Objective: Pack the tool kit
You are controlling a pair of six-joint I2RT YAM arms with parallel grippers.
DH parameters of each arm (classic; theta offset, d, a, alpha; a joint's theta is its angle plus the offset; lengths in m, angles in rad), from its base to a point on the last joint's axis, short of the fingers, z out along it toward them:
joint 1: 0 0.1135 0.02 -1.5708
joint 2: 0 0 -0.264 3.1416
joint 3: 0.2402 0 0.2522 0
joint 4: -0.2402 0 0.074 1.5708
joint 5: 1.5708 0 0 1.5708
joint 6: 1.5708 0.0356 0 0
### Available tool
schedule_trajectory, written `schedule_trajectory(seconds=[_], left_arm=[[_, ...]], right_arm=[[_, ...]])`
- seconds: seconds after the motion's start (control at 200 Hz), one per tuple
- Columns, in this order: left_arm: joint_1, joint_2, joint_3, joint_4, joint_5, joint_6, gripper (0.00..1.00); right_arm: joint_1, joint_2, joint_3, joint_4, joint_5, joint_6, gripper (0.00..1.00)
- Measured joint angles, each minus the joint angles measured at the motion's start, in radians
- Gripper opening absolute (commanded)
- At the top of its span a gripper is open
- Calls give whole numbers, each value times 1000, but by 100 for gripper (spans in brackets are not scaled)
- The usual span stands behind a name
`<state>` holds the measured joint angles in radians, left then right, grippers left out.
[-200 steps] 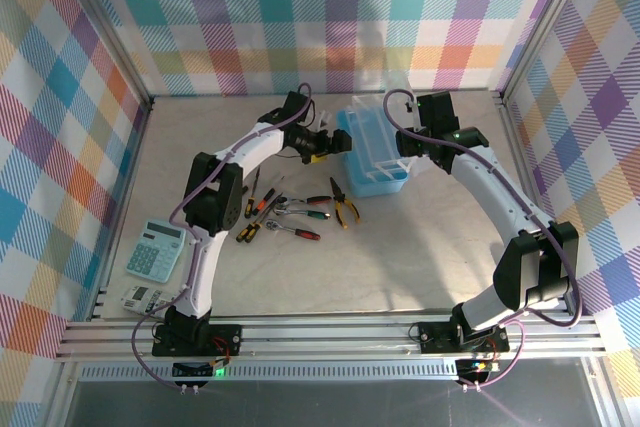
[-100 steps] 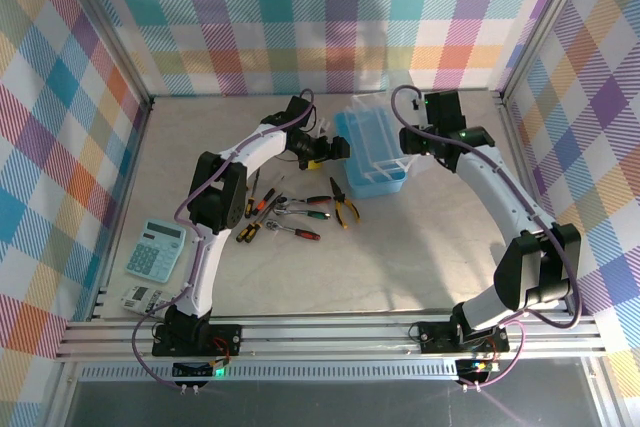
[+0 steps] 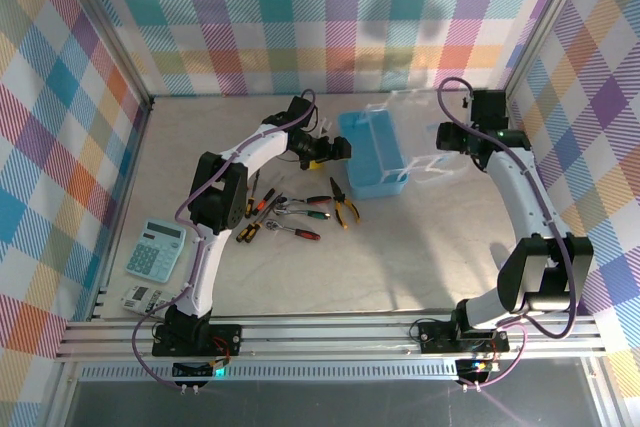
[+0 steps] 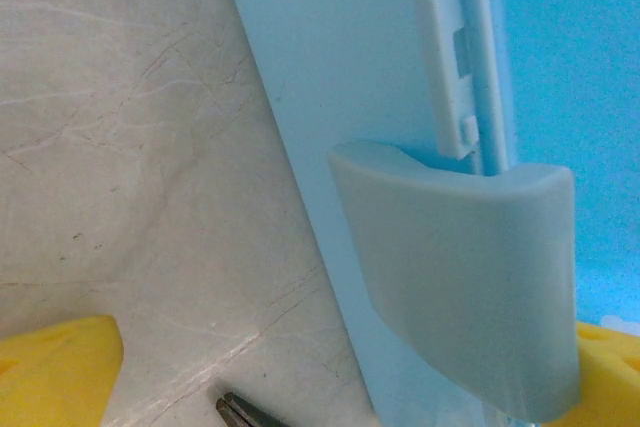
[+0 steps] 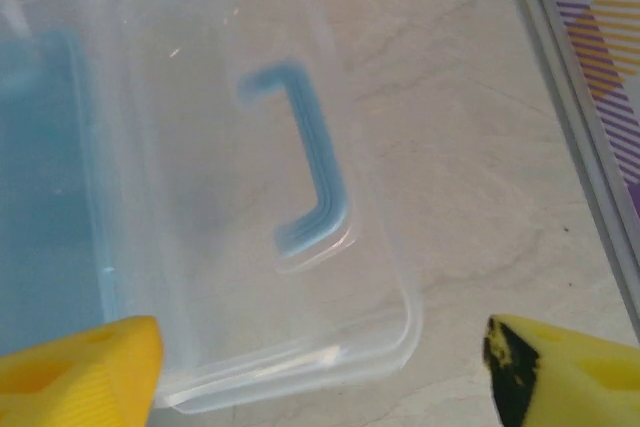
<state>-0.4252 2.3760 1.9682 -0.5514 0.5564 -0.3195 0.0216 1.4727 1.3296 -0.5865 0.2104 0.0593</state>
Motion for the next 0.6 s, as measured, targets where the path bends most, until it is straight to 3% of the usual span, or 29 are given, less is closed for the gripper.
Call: schedule_trajectory(seconds=[0.17,0.45,0.6], left_arm=[[0,0,8,-21,-10,3,100],[6,-13,106,-150,-84,72,100],[8,-125,108,-268,-176,129,100]], right_arm=[[-8,-8,1,-23,-2,-11,100],[7,-49,40,-84,-189,-45,99],[50,-81,35,-91,-259,-48,99]])
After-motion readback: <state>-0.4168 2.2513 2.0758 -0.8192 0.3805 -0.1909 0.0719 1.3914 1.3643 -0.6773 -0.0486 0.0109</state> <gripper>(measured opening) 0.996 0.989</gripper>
